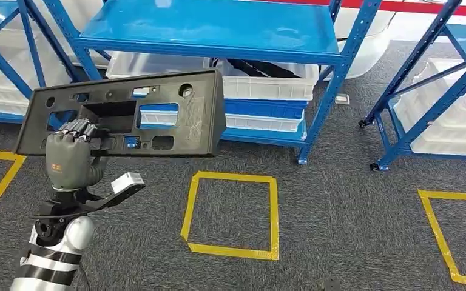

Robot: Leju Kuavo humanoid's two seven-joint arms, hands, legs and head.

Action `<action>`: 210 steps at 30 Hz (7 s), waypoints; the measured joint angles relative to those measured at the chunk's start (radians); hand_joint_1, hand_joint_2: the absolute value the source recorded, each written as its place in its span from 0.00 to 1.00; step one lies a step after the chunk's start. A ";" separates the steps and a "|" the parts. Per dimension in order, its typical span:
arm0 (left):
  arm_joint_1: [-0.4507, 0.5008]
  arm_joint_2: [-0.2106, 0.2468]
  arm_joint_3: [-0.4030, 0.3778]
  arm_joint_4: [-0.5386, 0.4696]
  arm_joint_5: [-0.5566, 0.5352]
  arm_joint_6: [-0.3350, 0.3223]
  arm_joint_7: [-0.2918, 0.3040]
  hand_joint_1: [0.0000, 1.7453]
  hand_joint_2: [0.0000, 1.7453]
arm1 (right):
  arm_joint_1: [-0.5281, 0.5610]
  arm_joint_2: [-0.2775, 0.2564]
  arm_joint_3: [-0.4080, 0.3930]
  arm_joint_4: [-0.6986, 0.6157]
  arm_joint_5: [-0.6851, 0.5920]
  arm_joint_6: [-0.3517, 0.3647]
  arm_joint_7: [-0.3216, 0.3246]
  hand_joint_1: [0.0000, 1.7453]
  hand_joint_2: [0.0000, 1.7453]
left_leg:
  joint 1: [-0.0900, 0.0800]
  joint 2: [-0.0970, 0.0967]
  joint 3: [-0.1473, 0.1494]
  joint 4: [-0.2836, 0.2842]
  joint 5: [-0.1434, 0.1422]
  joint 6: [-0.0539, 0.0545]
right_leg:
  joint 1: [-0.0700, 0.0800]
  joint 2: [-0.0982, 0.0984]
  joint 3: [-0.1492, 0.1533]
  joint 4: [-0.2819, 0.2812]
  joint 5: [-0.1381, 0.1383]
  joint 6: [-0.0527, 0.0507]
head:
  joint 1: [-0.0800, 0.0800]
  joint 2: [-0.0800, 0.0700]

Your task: Take the parts from the cabinet and place them on the table.

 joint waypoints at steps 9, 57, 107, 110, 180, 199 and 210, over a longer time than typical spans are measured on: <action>-0.003 -0.020 -0.005 0.010 0.010 0.002 -0.006 1.00 1.00 | 0.005 -0.007 -0.008 0.003 -0.006 -0.039 -0.026 0.00 0.00 | 0.004 0.011 -0.086 -0.017 0.085 0.048 | -0.006 0.004 -0.102 0.312 -0.169 0.019 | 0.008 0.000; 0.072 -0.018 0.038 -0.043 0.042 0.007 -0.021 1.00 1.00 | 0.000 -0.045 -0.067 0.005 -0.051 0.026 -0.167 0.00 0.00 | 0.005 0.002 -0.115 0.196 0.034 -0.007 | -0.006 0.050 0.036 -0.030 -0.017 -0.033 | -0.006 0.000; 0.087 -0.063 0.078 -0.050 0.135 0.100 -0.167 1.00 1.00 | 0.017 -0.040 -0.095 0.005 -0.015 0.003 -0.142 0.00 0.00 | 0.005 0.117 -0.026 -0.021 0.031 0.007 | -0.005 -0.057 0.023 -0.008 -0.033 0.013 | 0.006 0.000; 0.094 -0.064 0.077 -0.051 0.135 0.100 -0.173 1.00 1.00 | 0.023 -0.043 -0.095 0.006 -0.008 0.004 -0.136 0.00 0.00 | 0.014 0.132 -0.020 -0.024 0.023 -0.012 | -0.017 -0.021 0.023 -0.015 -0.024 -0.011 | 0.006 0.000; 0.092 -0.035 0.053 -0.024 0.217 0.071 -0.203 1.00 1.00 | 0.021 -0.022 -0.087 0.005 -0.006 0.021 -0.170 0.00 0.00 | 0.008 -0.023 -0.049 0.072 -0.009 0.022 | -0.006 0.099 0.020 -0.019 -0.009 -0.019 | -0.003 0.000; 0.084 -0.031 0.052 -0.022 0.226 0.062 -0.212 1.00 1.00 | 0.017 -0.020 -0.087 0.005 0.003 0.018 -0.166 0.00 0.00 | -0.018 0.114 0.004 -0.037 0.010 0.027 | 0.003 -0.049 0.008 -0.023 -0.012 0.010 | 0.000 0.000; 0.084 -0.025 0.050 -0.019 0.226 0.050 -0.213 1.00 1.00 | 0.022 -0.012 -0.069 0.006 0.052 -0.040 -0.039 0.00 0.00 | 0.006 -0.002 -0.081 0.123 -0.024 0.004 | -0.009 0.093 0.023 -0.026 -0.008 -0.024 | -0.007 0.000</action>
